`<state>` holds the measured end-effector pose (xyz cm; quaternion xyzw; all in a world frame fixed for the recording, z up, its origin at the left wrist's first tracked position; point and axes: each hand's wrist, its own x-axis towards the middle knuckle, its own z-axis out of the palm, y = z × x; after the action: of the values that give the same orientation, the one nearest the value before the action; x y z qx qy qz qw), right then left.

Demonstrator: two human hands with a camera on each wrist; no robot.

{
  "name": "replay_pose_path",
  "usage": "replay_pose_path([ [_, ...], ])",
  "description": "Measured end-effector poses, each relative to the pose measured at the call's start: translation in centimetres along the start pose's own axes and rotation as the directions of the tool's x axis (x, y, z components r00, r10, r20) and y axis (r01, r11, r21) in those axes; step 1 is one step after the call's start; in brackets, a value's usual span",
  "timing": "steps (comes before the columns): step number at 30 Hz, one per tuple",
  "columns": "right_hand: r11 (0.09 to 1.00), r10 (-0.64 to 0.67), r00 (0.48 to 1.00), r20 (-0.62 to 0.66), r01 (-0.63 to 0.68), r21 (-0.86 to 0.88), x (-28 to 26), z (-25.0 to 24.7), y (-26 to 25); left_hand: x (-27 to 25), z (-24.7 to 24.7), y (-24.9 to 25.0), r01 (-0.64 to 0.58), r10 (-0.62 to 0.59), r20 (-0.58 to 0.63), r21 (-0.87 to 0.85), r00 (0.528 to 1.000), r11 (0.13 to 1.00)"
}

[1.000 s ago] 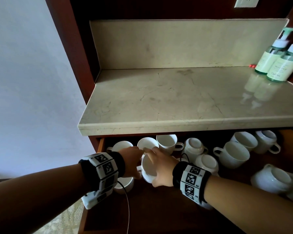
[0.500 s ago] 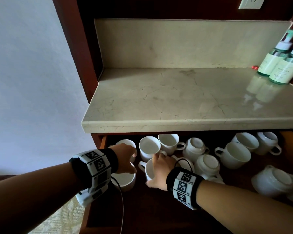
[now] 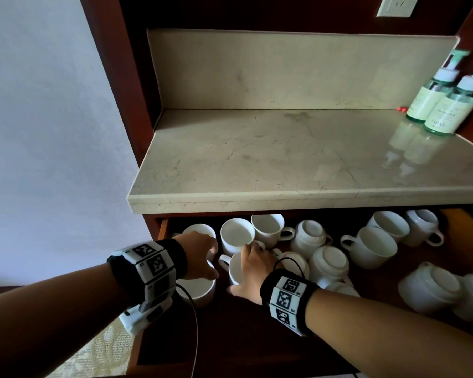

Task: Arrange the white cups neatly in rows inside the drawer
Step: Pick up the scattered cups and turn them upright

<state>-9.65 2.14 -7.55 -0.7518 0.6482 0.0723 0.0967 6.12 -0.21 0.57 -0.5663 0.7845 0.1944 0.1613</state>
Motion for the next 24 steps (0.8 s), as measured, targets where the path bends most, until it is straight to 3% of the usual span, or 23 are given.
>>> replay_pose_path([
  [7, 0.993, -0.038, 0.999, -0.002, 0.037, -0.113, -0.7, -4.4, 4.5, -0.2, -0.6, 0.6, -0.036, 0.036, -0.019, 0.024, 0.999, 0.999],
  [11, 0.983, 0.053, 0.984, 0.17, -0.021, -0.184, -0.1, -4.5, 7.7, 0.1, -0.9, 0.9, -0.062, 0.062, -0.02, 0.033, 0.998, 0.998],
  [16, 0.99, 0.058, 0.942, 0.33, -0.012, -0.138, 0.3, -3.5, 7.9, 0.6, -1.3, 2.0, -0.086, 0.088, -0.041, 0.042, 0.995, 0.995],
  [24, 0.982, 0.065, 0.958, 0.279, -0.012, -0.186, -0.3, -4.0, 7.6, 1.1, -2.3, 4.0, -0.132, 0.131, -0.045, -0.018, 0.99, 0.991],
])
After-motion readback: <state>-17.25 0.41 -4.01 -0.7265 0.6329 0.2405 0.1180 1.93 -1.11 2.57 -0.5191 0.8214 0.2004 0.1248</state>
